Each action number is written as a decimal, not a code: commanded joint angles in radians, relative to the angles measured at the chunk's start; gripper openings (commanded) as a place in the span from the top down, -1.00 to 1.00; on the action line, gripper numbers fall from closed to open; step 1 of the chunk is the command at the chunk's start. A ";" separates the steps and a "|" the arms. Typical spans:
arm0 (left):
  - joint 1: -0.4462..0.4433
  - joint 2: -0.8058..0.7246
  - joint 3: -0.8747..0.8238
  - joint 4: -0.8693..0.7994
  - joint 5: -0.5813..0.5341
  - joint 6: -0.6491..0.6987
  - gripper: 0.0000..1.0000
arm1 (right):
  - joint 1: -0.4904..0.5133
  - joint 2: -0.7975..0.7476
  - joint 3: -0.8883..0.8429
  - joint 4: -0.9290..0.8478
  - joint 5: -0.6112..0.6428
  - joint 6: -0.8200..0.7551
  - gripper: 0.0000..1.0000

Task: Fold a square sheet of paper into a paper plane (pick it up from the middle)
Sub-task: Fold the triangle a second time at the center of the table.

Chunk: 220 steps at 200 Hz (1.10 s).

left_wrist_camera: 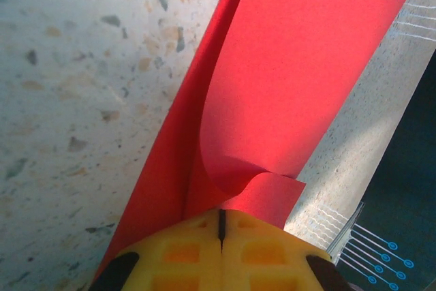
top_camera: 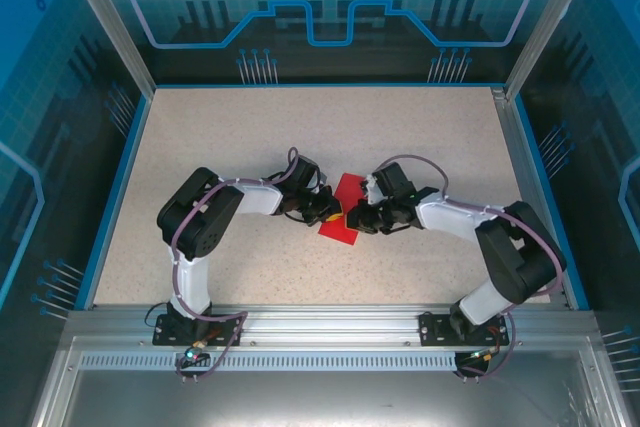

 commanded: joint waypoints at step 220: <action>0.078 0.059 0.084 -0.135 -0.068 0.047 1.00 | -0.075 0.207 -0.011 -0.138 -0.053 -0.227 0.92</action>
